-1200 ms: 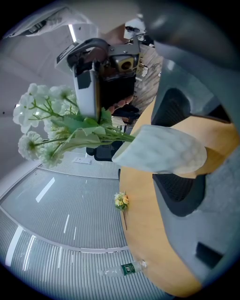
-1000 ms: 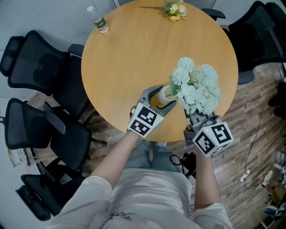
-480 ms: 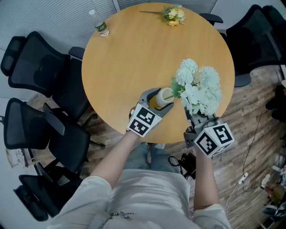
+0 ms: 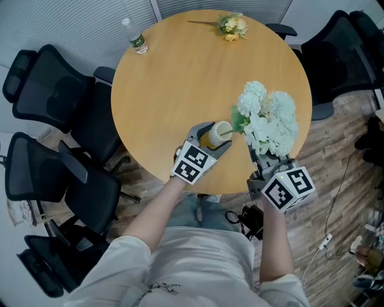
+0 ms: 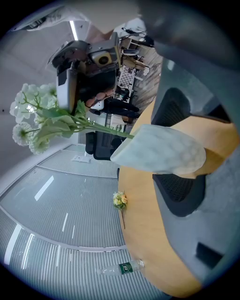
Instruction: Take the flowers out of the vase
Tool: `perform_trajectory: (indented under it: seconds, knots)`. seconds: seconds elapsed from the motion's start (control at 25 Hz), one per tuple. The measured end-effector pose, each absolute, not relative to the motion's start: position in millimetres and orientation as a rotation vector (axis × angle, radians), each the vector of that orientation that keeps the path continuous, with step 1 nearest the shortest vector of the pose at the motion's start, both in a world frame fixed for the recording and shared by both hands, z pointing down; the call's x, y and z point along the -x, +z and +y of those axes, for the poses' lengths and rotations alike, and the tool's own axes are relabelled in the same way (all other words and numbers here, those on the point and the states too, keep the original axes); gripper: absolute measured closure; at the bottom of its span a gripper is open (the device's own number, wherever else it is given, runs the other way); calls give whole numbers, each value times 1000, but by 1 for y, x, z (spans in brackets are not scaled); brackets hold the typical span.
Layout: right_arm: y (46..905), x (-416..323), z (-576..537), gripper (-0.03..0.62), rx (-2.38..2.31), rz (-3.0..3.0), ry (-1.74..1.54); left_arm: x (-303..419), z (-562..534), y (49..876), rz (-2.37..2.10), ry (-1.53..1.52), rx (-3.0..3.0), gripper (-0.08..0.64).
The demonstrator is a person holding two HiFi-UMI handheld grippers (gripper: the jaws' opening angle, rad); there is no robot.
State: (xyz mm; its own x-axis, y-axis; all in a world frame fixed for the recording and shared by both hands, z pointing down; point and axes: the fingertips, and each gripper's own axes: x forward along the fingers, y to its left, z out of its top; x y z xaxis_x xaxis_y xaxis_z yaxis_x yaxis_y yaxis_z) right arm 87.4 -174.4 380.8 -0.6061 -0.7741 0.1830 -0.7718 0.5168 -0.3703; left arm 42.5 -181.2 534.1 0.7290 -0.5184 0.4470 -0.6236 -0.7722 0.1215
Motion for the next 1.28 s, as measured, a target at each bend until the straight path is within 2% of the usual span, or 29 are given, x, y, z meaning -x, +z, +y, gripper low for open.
perform_trajectory:
  seconds: [1.28]
  knots:
    - [336,-104,-159,541,1406,2685,-595,-43,-183,536,-886,578,-2639,239]
